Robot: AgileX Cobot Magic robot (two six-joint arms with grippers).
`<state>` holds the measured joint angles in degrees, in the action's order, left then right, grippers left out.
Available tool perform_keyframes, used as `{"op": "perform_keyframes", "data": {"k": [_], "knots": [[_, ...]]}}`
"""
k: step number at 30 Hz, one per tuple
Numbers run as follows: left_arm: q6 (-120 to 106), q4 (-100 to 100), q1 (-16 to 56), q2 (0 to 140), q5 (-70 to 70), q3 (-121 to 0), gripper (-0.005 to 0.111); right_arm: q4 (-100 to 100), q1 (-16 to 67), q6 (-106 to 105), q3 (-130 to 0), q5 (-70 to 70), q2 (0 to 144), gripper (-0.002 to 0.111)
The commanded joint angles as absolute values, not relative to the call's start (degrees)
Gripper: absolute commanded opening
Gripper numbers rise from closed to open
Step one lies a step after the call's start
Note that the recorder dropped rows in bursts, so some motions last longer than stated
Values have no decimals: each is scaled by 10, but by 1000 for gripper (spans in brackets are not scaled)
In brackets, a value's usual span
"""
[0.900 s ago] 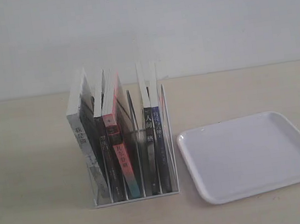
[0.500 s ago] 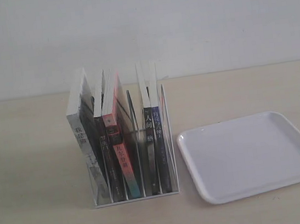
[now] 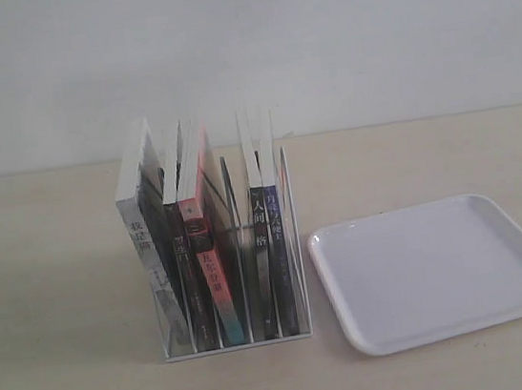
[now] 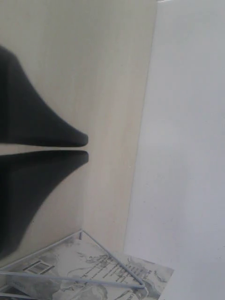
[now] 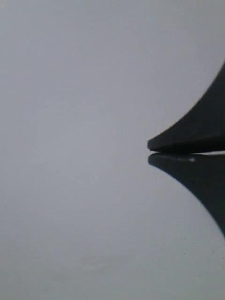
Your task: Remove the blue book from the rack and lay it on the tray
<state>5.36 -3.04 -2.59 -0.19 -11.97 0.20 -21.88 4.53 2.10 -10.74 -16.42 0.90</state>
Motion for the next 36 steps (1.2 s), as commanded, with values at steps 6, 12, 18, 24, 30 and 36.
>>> {"op": "perform_keyframes", "data": {"k": [6,12,18,24,30,36], "knots": [[59,-36,-28,0,-115,0,4,-160,46,-56,-469,205,266,0],[59,-36,-28,0,-115,0,4,-166,47,-97,-584,476,396,0],[59,-36,-28,0,-115,0,4,-237,47,-105,-589,538,459,0],[59,-36,-28,0,-115,0,4,-379,47,-246,-589,580,547,1],[59,-36,-28,0,-115,0,4,-404,55,-272,-587,597,619,23],[59,-36,-28,0,-115,0,4,-399,181,-281,-589,526,626,24]]}}
